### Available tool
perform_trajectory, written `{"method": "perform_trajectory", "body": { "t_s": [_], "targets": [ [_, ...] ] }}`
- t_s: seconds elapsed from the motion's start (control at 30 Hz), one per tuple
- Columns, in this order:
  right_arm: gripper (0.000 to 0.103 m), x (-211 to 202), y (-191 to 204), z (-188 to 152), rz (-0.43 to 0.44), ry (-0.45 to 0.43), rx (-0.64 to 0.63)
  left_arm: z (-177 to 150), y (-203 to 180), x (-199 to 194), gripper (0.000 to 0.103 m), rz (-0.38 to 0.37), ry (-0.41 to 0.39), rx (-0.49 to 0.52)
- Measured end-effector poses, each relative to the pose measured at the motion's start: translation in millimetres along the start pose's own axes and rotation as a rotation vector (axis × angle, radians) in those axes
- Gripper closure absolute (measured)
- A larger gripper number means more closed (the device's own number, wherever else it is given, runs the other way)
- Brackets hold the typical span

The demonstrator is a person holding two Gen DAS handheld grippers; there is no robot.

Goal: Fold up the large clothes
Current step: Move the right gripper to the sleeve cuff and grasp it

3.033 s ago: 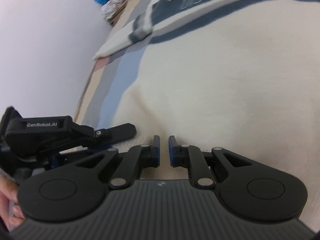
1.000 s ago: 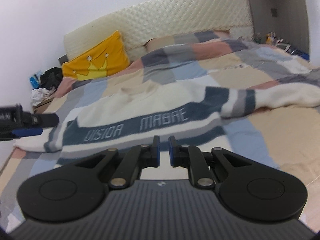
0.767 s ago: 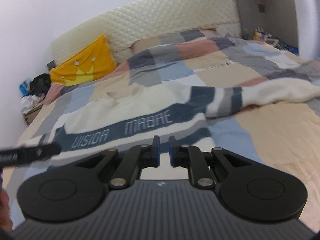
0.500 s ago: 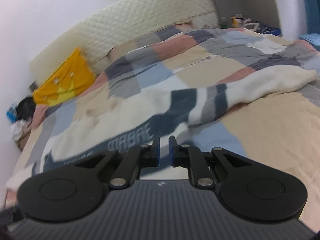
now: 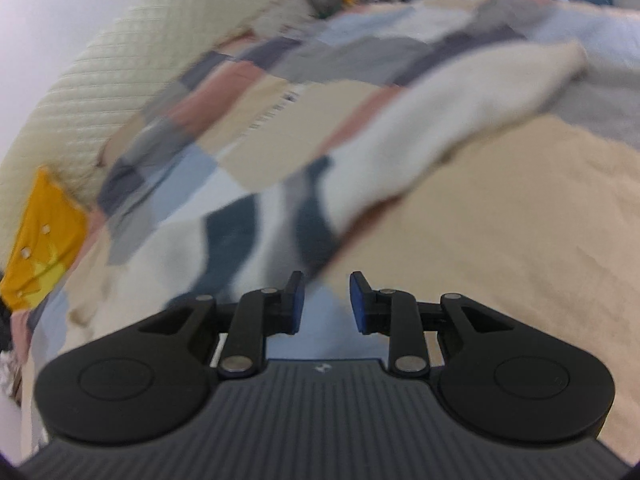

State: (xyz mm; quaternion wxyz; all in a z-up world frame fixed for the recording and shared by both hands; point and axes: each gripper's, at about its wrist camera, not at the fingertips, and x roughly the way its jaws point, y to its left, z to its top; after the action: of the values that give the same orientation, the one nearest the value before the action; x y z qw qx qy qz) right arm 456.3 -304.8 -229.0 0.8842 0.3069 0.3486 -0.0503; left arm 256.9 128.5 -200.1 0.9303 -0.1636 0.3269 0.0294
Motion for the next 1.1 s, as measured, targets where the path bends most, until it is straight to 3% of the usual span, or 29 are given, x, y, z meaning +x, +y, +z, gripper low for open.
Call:
{"method": "perform_trajectory", "body": {
  "t_s": [0.17, 0.27, 0.5, 0.87, 1.1],
  "targets": [
    [0.072, 15.9, -34.6, 6.0, 0.057, -0.037, 0.141, -0.8, 9.9, 11.0, 0.025, 0.016, 0.022, -0.046],
    [0.050, 22.6, -56.1, 9.9, 0.071, -0.076, 0.221, -1.0, 15.8, 20.5, 0.025, 0.020, 0.038, -0.077],
    [0.051, 42.2, -82.2, 17.7, 0.157, -0.154, 0.332, -8.8, 27.3, 49.7, 0.025, 0.043, 0.094, -0.113],
    [0.054, 68.3, -129.9, 49.7, 0.259, -0.344, 0.502, -6.1, 27.7, 66.8, 0.024, 0.065, 0.088, -0.104],
    [0.054, 79.9, -137.3, 68.7, 0.241, -0.374, 0.524, -6.3, 22.2, 72.7, 0.023, 0.093, 0.096, -0.061]
  ]
}}
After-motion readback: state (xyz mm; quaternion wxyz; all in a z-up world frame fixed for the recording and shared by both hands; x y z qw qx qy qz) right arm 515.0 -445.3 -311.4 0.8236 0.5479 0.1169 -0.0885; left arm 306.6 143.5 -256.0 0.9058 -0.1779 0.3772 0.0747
